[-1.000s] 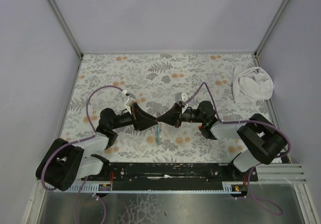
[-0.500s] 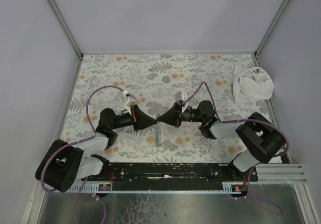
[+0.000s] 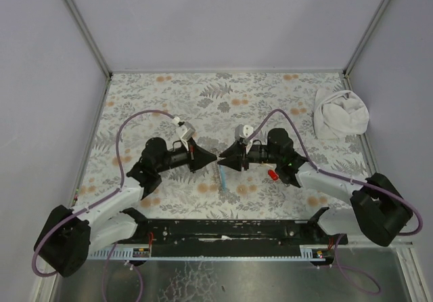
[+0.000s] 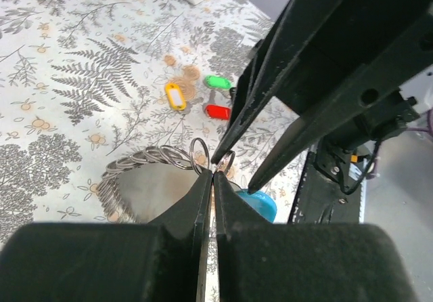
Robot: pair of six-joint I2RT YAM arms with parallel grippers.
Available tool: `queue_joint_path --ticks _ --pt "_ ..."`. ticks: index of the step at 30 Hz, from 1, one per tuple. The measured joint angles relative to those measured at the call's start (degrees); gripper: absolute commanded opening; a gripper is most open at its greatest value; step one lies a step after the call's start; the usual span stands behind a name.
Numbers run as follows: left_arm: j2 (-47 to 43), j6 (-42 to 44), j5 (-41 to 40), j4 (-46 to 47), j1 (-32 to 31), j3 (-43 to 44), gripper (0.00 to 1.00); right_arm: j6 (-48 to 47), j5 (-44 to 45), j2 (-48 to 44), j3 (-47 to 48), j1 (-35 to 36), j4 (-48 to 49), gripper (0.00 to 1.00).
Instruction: Put the keys on the keyring
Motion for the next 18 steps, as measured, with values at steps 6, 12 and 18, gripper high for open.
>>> queue_joint_path --ticks 6,12,18 --pt "0.5 6.1 -10.1 -12.7 -5.8 5.9 0.00 -11.6 4.5 -7.4 0.9 0.0 -16.8 0.36" --pt "4.2 11.8 -18.8 -21.9 -11.8 12.1 0.00 -20.5 6.1 -9.0 3.0 0.0 -28.3 0.34" --pt "5.0 14.8 -23.6 -25.9 -15.3 14.7 0.00 -24.5 6.1 -8.3 5.6 0.0 -34.3 0.33"
